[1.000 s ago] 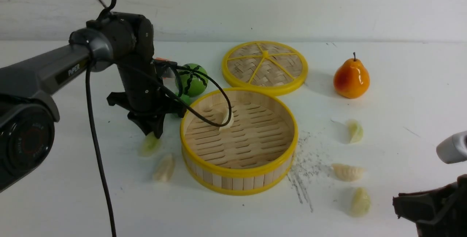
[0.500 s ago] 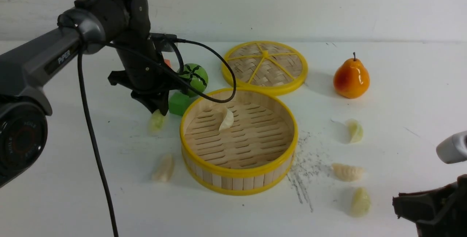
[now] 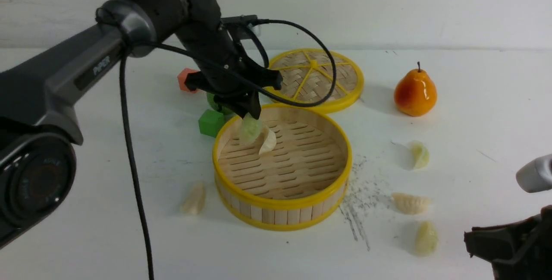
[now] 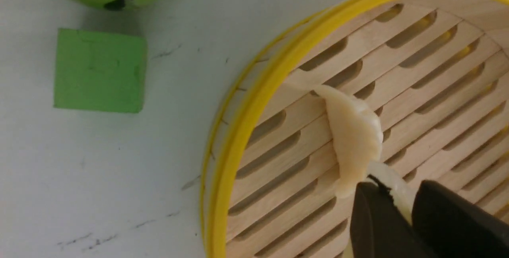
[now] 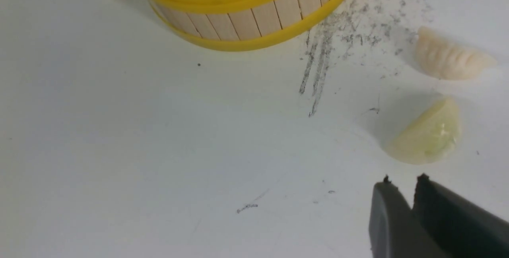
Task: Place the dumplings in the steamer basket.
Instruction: Use the left arm to put the dumpling into the steamer, then use the left arm to grab a dumpling
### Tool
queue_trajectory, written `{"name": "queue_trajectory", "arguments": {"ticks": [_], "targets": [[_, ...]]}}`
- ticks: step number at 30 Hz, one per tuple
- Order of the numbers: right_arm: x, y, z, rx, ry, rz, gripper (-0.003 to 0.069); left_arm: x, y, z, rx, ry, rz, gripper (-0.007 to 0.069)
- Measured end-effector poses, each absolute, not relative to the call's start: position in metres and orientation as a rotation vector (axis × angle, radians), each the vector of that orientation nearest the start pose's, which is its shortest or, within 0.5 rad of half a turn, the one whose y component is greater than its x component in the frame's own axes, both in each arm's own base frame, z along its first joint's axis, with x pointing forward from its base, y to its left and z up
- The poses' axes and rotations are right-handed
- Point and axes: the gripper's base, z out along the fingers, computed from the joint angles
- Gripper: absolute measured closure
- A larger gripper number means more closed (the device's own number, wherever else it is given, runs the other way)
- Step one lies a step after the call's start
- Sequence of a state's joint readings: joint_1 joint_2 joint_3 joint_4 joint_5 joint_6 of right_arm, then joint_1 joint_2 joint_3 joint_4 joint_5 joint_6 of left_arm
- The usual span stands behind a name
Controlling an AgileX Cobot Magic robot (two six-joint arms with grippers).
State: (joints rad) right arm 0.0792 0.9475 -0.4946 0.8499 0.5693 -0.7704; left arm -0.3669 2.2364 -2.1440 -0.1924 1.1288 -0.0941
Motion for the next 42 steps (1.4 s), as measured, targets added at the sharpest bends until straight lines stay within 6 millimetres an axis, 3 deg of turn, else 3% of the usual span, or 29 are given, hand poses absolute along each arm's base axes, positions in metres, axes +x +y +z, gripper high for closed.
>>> {"name": "queue_trajectory", "arguments": {"ticks": [8, 16, 21, 24, 26, 28, 32, 34, 38, 40, 42], "targets": [[0.165, 0.050, 0.248, -0.305, 2.291, 0.522, 0.0558, 0.466, -0.201, 0.228, 0.199, 2.724, -0.247, 0.0521], [0.165, 0.050, 0.248, -0.305, 2.291, 0.522, 0.0552, 0.470, -0.201, 0.221, 0.180, 2.717, -0.242, 0.0511], [0.165, 0.050, 0.248, -0.305, 2.291, 0.522, 0.0547, 0.469, -0.201, 0.222, 0.195, 2.719, -0.237, 0.0398], [0.165, 0.050, 0.248, -0.305, 2.291, 0.522, 0.0547, 0.467, -0.199, 0.241, 0.251, 2.705, -0.210, 0.0313], [0.165, 0.050, 0.248, -0.304, 2.290, 0.521, 0.0547, 0.462, -0.194, 0.275, 0.266, 2.653, -0.183, 0.0291], [0.165, 0.050, 0.248, -0.304, 2.290, 0.520, 0.0547, 0.458, -0.191, 0.294, 0.269, 2.628, -0.164, 0.0287], [0.166, 0.050, 0.248, -0.303, 2.290, 0.517, 0.0545, 0.438, -0.173, 0.366, 0.263, 2.474, -0.087, 0.0282], [0.166, 0.050, 0.247, -0.302, 2.296, 0.518, 0.0545, 0.429, -0.162, 0.386, 0.242, 2.434, -0.065, 0.0282], [0.168, 0.050, 0.245, -0.302, 2.311, 0.523, 0.0545, 0.419, -0.142, 0.386, 0.201, 2.485, -0.057, 0.0282], [0.168, 0.050, 0.244, -0.304, 2.313, 0.525, 0.0545, 0.416, -0.136, 0.366, 0.195, 2.567, -0.050, 0.0282], [0.167, 0.051, 0.244, -0.311, 2.320, 0.535, 0.0545, 0.407, -0.127, 0.332, 0.186, 2.706, -0.036, 0.0282]]}}
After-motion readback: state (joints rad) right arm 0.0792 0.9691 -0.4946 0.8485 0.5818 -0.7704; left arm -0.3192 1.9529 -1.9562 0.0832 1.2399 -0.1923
